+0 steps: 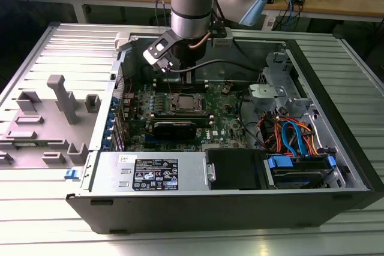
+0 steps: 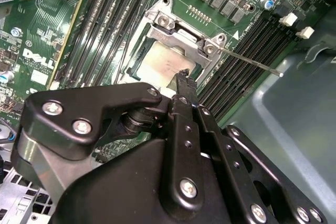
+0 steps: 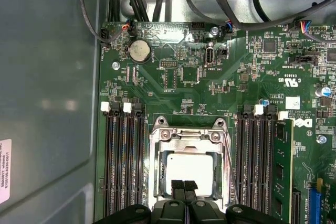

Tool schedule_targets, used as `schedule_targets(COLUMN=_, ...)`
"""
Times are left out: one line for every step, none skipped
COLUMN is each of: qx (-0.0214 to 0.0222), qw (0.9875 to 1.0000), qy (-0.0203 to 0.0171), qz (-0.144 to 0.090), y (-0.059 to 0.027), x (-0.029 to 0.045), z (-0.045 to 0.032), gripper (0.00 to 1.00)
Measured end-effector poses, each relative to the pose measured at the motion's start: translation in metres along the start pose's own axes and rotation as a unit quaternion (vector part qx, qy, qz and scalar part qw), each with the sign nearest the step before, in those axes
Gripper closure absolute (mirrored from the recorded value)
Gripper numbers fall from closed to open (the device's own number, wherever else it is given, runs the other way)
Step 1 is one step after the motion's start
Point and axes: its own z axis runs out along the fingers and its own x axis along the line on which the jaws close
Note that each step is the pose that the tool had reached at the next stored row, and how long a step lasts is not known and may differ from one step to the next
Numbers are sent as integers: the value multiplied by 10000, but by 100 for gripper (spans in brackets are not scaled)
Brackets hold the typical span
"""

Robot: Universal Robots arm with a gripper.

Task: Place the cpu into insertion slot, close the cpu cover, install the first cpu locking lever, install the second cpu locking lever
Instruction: 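Close the cpu cover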

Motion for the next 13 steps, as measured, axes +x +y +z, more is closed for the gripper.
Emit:
schedule_targets(qx=0, qw=10000, qy=-1, qz=0, y=-2, x=-3, z=1, gripper=89)
schedule_targets(qx=1, qw=10000, qy=-1, qz=0, y=-5, x=-6, z=2, gripper=89)
schedule_targets(qx=0, qw=10000, qy=0, qz=1, y=-10, x=-11, z=5, gripper=89)
schedule_targets(qx=0, qw=10000, qy=1, qz=1, y=-13, x=-13, z=6, gripper=89)
schedule_targets(qx=-1, qw=10000, qy=0, qz=2, y=-16, x=-13, z=7, gripper=89)
schedule_targets(qx=0, qw=10000, qy=0, qz=1, y=-19, x=-13, z=7, gripper=89)
schedule_targets(qx=0, qw=10000, qy=-1, qz=1, y=-22, x=-14, z=7, gripper=89)
schedule_targets(qx=0, qw=10000, qy=0, qz=0, y=-25, x=-14, z=8, gripper=89)
schedule_targets(qx=0, qw=10000, qy=0, qz=0, y=-27, x=-14, z=8, gripper=89)
schedule_targets(qx=0, qw=10000, qy=0, qz=1, y=-29, x=-14, z=8, gripper=89)
schedule_targets(qx=0, qw=10000, qy=0, qz=2, y=-33, x=-14, z=9, gripper=89)
schedule_targets(qx=0, qw=10000, qy=0, qz=2, y=-40, x=-14, z=10, gripper=89)
schedule_targets(qx=0, qw=10000, qy=0, qz=1, y=-51, x=-13, z=11, gripper=89)
